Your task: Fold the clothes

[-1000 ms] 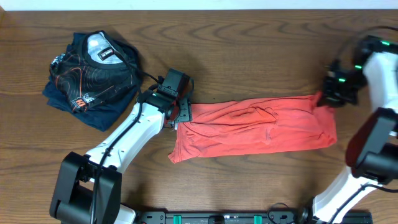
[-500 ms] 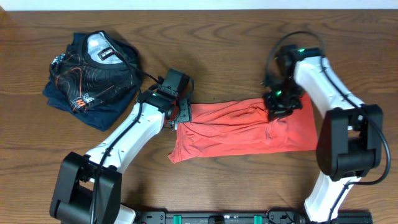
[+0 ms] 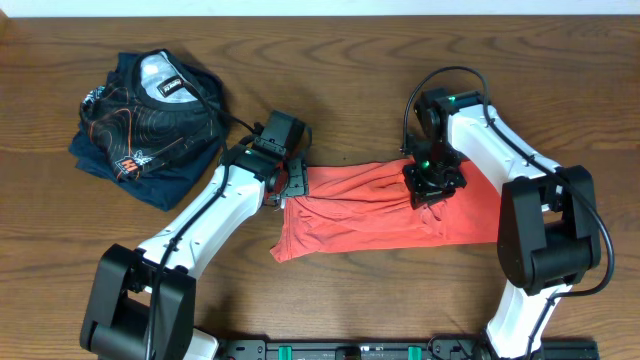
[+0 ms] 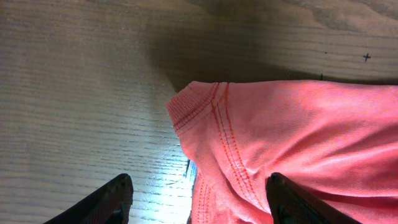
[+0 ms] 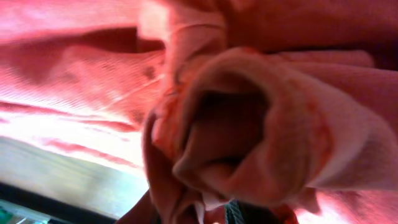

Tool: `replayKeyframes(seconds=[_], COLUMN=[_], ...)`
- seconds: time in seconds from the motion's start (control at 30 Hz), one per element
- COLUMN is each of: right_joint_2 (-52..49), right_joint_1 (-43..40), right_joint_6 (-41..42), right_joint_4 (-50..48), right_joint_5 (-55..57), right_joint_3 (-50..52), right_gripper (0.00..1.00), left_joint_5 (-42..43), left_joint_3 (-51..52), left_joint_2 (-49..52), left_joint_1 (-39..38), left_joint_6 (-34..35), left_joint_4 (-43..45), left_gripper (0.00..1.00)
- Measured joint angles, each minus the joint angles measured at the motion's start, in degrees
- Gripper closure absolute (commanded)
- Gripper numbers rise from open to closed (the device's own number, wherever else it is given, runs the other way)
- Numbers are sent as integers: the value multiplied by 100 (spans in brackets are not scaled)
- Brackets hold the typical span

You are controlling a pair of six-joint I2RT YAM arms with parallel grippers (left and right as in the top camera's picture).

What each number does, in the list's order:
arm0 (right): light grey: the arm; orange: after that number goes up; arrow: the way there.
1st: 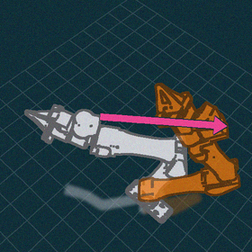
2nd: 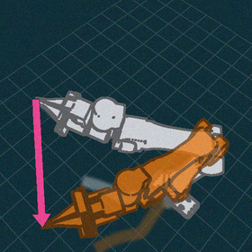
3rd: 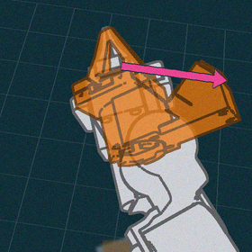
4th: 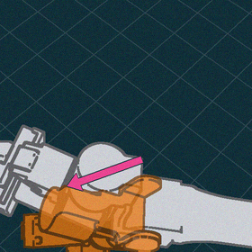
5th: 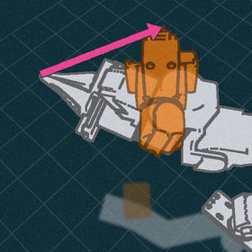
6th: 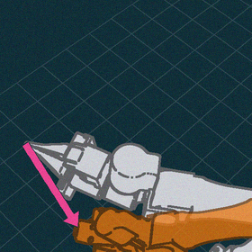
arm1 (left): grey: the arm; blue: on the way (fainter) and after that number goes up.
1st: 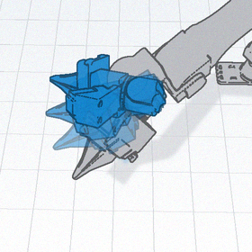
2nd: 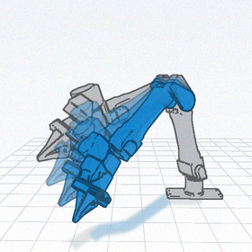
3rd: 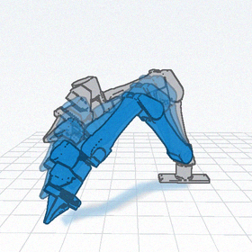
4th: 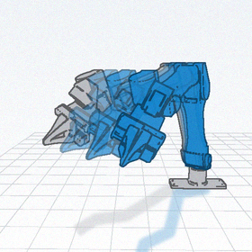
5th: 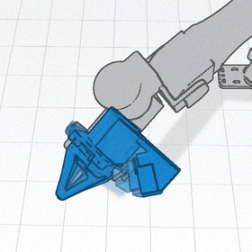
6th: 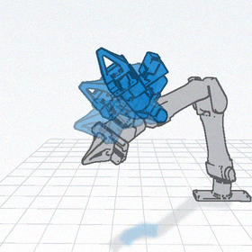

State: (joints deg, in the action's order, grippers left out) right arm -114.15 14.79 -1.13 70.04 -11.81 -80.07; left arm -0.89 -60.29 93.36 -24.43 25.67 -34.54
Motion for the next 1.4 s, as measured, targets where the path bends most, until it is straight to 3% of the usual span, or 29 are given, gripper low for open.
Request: replayKeyframes(seconds=[0.33,0.67,1.1,1.27,1.4], right_joint_2=[754,1067,1064,1071,1191], right_joint_1=[13,-361,503,826,754], right_joint_6=[-588,461,678,686,859], right_joint_4=[125,210,-804,-1032,-925], right_joint_5=[-627,973,514,199,597], right_joint_3=[-131,-129,1368,1408,1198], right_gripper=[69,75,75,73,70], left_joint_5=[2,0,0,0,0], left_joint_3=[0,0,0,-2,0], left_joint_2=[0,0,0,0,0], left_joint_1=[0,0,0,0,0], left_joint_6=[0,0,0,0,-2], left_joint_4=[0,2,2,0,-2], left_gripper=[29,29,29,29,28])
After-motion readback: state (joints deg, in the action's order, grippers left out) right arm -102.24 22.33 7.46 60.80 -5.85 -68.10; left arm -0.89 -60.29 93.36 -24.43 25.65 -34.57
